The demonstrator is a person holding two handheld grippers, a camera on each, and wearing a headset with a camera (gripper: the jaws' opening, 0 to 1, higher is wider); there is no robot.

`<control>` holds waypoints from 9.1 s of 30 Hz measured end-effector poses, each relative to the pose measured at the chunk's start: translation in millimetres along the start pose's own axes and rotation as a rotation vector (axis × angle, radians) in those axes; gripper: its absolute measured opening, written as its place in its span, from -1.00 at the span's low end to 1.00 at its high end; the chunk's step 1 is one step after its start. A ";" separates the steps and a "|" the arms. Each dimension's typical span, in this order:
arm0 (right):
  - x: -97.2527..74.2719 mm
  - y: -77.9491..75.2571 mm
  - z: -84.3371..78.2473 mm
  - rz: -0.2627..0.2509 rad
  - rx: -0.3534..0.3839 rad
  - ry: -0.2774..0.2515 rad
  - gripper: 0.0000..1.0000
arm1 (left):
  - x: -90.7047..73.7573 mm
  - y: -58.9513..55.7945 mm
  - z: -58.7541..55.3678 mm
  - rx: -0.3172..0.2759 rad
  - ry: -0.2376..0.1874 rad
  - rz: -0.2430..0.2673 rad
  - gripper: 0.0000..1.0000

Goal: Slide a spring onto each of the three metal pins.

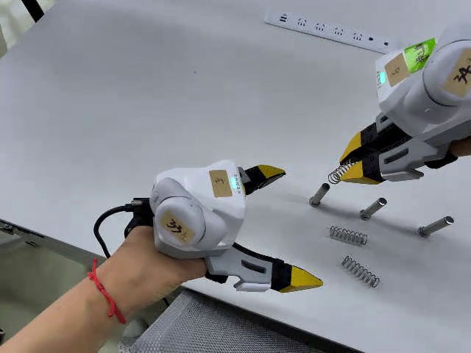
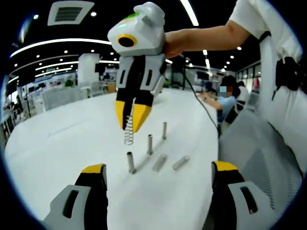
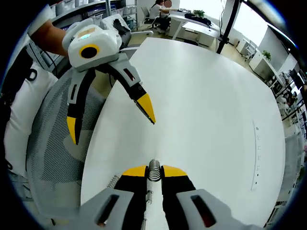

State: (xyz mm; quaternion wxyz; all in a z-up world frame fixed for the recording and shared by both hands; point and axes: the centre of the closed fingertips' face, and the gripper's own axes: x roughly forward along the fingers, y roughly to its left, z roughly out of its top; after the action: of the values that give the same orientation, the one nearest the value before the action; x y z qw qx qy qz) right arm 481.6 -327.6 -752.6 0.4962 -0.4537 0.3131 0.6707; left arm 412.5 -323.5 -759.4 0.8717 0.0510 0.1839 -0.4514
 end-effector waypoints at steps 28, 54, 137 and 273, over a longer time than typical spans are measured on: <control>22.9 -0.4 -8.5 0.041 0.001 0.049 -0.76 | 1.5 1.6 -0.6 -0.037 -0.026 0.001 0.82; 40.2 1.4 -14.1 0.046 0.004 0.062 -0.76 | 4.2 0.9 0.8 -0.047 -0.033 -0.004 0.80; -15.7 -0.6 -8.3 -0.162 0.217 -0.275 -0.14 | 2.2 -7.6 3.4 0.028 0.044 -0.024 0.71; -118.6 89.9 -66.5 -0.210 0.938 -1.123 -0.62 | 63.4 -77.4 97.2 0.142 -0.060 -0.166 -0.79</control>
State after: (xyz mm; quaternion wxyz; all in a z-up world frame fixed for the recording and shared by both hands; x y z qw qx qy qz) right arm 427.5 -458.7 -672.4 0.7852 0.1901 0.2205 0.5465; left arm 410.1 -442.4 -686.5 0.8305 0.0837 0.1288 -0.5355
